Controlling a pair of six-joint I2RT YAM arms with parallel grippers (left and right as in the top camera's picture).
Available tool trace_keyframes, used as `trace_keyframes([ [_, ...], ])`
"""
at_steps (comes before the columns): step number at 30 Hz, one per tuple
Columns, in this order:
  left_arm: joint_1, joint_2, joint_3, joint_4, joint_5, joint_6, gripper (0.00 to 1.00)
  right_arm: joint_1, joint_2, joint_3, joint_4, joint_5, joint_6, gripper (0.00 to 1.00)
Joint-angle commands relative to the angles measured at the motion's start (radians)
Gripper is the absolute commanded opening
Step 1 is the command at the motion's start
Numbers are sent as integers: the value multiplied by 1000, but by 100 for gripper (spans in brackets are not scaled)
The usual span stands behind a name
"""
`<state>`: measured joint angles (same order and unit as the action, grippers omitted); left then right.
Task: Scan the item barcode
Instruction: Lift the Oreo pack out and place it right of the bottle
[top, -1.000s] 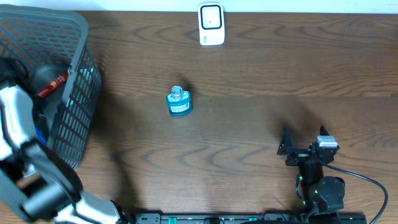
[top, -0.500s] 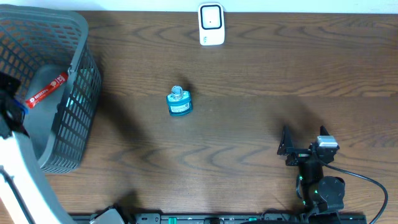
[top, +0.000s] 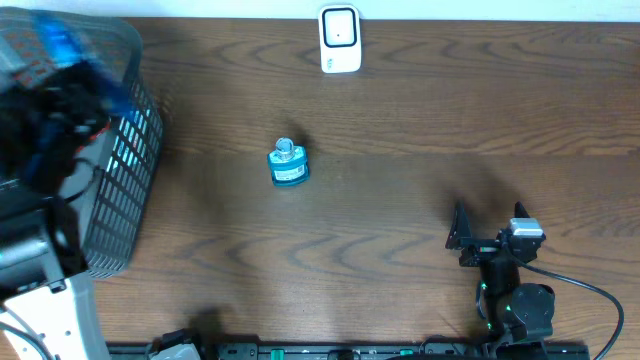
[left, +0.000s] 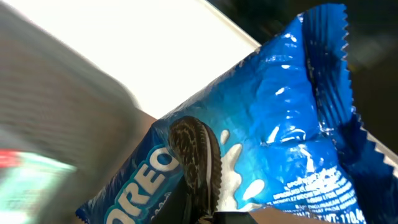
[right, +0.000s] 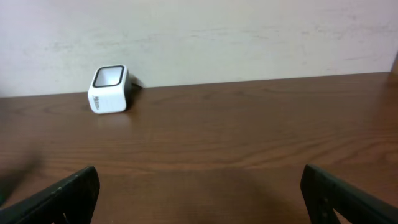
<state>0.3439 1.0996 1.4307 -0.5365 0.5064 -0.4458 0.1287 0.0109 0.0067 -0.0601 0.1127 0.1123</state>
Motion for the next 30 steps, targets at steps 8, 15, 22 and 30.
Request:
trace_keyframes([
  [8, -511, 129, 20, 47, 164, 13, 7, 10, -2, -1, -3, 13, -13, 99],
  [15, -786, 355, 20, 84, 164, 92, 7, 10, -2, -1, -3, 13, -13, 99],
  [22, -932, 599, 20, 124, 151, 93, 7, 10, -2, -1, -3, 13, -13, 99],
  [30, -1059, 807, 20, 108, -403, 10, 7, 10, -2, -1, -3, 13, -13, 99],
])
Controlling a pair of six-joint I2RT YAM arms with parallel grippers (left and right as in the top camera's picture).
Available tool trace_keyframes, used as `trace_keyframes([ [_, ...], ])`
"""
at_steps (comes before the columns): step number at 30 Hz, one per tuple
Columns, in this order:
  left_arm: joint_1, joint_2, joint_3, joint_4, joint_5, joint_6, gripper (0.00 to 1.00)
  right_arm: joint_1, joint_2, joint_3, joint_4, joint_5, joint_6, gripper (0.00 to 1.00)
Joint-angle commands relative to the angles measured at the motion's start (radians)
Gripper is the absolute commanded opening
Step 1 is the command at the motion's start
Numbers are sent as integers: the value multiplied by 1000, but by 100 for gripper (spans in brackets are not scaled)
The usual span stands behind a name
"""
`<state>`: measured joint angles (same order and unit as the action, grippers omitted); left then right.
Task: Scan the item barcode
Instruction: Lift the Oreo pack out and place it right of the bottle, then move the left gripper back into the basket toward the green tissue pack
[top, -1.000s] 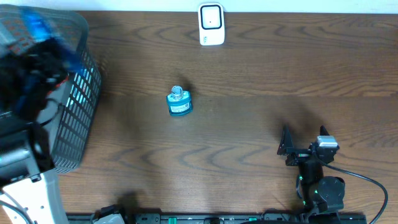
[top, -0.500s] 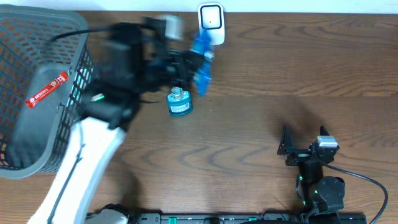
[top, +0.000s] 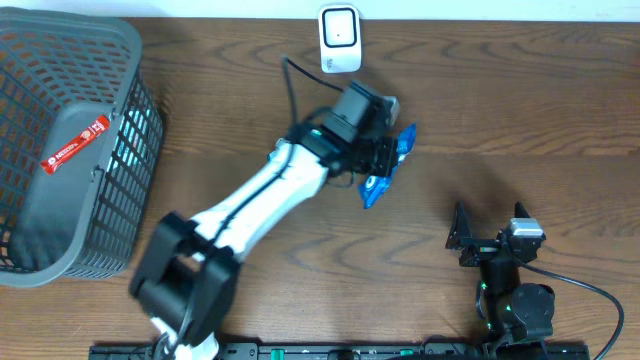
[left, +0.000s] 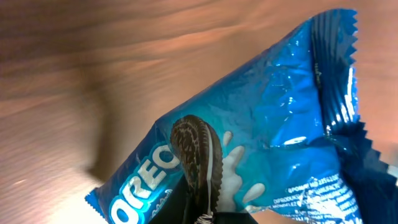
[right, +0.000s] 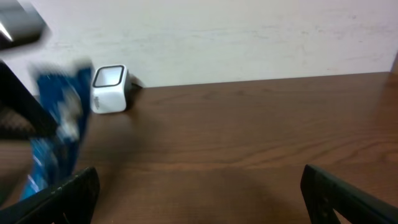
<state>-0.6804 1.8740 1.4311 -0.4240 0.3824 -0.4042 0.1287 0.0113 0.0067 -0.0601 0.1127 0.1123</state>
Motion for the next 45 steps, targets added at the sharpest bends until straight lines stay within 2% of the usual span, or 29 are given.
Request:
trace_keyframes([
  [1, -52, 52, 19, -5, -344, -31, 7, 10, -3, -1, -3, 12, -13, 99],
  [4, -99, 102, 19, -8, -503, -32, 7, 10, -3, -1, -3, 13, -13, 99],
  [7, -137, 137, 19, -8, -599, -40, 8, 10, -3, -1, -3, 12, -13, 99],
  [8, -148, 145, 19, -9, -607, -39, 15, 10, -3, -1, -3, 13, -13, 99],
  [10, -163, 146, 19, -11, -608, -39, 41, 10, -3, -1, -3, 13, -13, 99],
  [12, -170, 136, 20, -11, -609, -38, 61, 10, -3, -1, -3, 13, -13, 99],
  [14, -170, 112, 21, -16, -608, -27, 73, 10, -3, -1, -3, 13, -13, 99],
  [16, -169, 74, 32, -39, -608, -15, 80, 10, -3, -1, -3, 13, -13, 99],
  [21, -164, -69, 121, -150, -608, 24, 90, 10, -3, -1, -3, 13, -13, 99],
  [29, -95, -330, 265, -324, -634, 125, 95, 10, -3, -1, -3, 13, -13, 99],
  [37, 200, -570, 278, -360, -660, 122, 95, 10, -3, -1, -3, 13, -13, 99],
  [45, 486, -682, 278, -415, -661, 142, 96, 10, -3, -1, -3, 13, -13, 99],
])
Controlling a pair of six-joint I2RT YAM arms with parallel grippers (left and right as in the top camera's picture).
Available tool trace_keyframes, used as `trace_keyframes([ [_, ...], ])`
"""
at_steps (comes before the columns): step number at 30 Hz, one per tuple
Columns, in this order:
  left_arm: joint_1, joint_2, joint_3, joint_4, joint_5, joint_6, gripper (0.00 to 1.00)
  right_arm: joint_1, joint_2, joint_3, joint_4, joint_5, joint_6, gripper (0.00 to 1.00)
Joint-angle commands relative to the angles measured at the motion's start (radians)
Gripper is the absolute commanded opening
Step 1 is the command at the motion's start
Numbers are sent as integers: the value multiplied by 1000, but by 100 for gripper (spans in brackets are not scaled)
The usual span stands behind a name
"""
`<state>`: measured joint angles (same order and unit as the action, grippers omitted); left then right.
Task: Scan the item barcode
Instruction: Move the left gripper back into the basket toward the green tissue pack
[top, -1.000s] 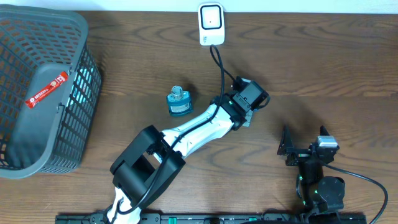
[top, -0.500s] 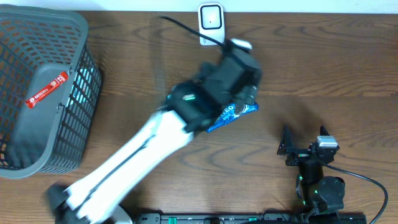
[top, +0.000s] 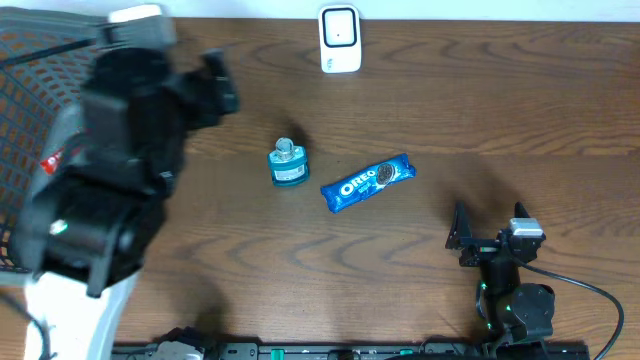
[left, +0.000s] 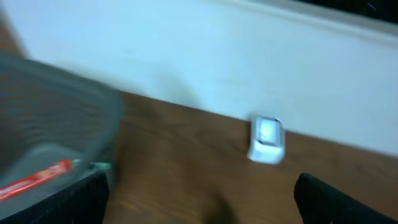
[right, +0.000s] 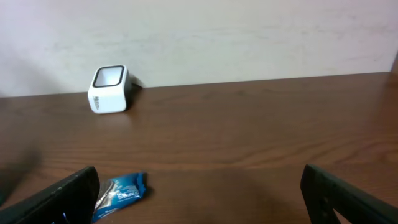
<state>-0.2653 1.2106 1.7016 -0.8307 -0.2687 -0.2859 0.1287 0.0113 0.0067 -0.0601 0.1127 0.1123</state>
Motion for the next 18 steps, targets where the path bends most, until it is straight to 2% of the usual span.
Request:
trace_keyframes([
  [1, 108, -24, 7, -10, -10, 24, 96, 10, -3, -1, -3, 13, -13, 99],
  [11, 432, -18, 7, -2, -9, 18, 97, 10, -3, -1, -3, 13, -13, 99],
  [18, 562, 30, 7, 2, -9, 11, 97, 10, -3, -1, -3, 12, -13, 99],
])
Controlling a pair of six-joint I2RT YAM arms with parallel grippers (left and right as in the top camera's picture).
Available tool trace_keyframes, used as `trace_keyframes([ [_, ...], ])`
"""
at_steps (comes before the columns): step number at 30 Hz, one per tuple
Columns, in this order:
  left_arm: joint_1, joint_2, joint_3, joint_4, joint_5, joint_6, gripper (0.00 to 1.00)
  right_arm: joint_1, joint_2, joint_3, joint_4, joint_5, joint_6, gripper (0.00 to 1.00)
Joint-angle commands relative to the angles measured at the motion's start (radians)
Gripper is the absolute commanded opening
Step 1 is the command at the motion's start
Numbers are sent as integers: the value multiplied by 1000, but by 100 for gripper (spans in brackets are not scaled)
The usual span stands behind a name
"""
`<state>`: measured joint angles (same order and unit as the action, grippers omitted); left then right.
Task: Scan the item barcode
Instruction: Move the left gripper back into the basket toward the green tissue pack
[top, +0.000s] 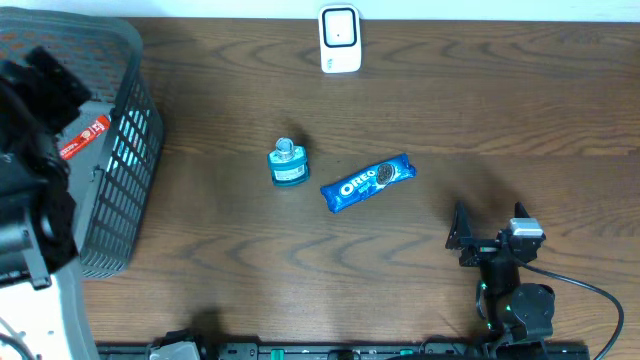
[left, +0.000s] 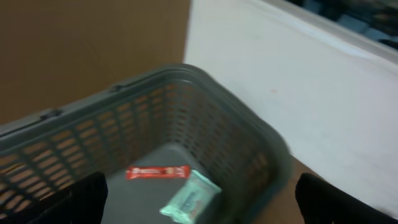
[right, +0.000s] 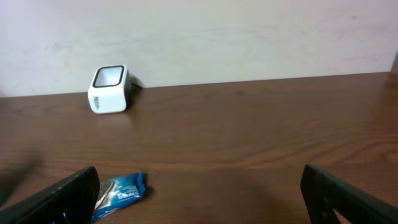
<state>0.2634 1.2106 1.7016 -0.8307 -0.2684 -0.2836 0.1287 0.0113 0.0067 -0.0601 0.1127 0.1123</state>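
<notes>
The white barcode scanner (top: 340, 40) stands at the table's far edge and also shows as the scanner (right: 109, 81) in the right wrist view. A blue Oreo pack (top: 367, 182) lies flat mid-table, apart from both grippers. My left gripper (left: 198, 210) is open above the grey basket (left: 249, 134), which holds a red bar (left: 155, 171) and a mint-green packet (left: 189, 198). My right gripper (right: 202, 199) is open and empty, low over the table at the front right, with the Oreo pack (right: 121, 190) beside its left finger.
A small blue bottle (top: 288, 165) stands just left of the Oreo pack. The basket (top: 125, 150) fills the table's left end, with my left arm (top: 30, 190) looming over it. A pale wall runs behind the table's far edge.
My left arm has moved left, from beside the basket's right wall to over the basket; its camera now looks into the basket instead of towards the scanner. The Oreo pack and right arm are unchanged.
My left gripper first held the Oreo pack above the basket. Then it held the pack over the middle of the table in front of the scanner. Later the pack lay on the table right of the blue bottle and the gripper was open. Now it is over the basket.
</notes>
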Motion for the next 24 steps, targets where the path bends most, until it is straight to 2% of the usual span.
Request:
trace_keyframes([
  [1, 45, 44, 7, 1, -10, 9, 97, 10, -3, -1, -3, 13, -13, 99],
  [11, 142, 284, 7, -39, -10, -117, 97, 10, -3, -1, -3, 13, -13, 99],
  [20, 246, 517, 6, -100, -9, -396, 97, 10, -3, -1, -3, 12, -13, 99],
  [24, 254, 605, 6, -100, -5, -574, 97, 10, -3, -1, -3, 12, -13, 99],
])
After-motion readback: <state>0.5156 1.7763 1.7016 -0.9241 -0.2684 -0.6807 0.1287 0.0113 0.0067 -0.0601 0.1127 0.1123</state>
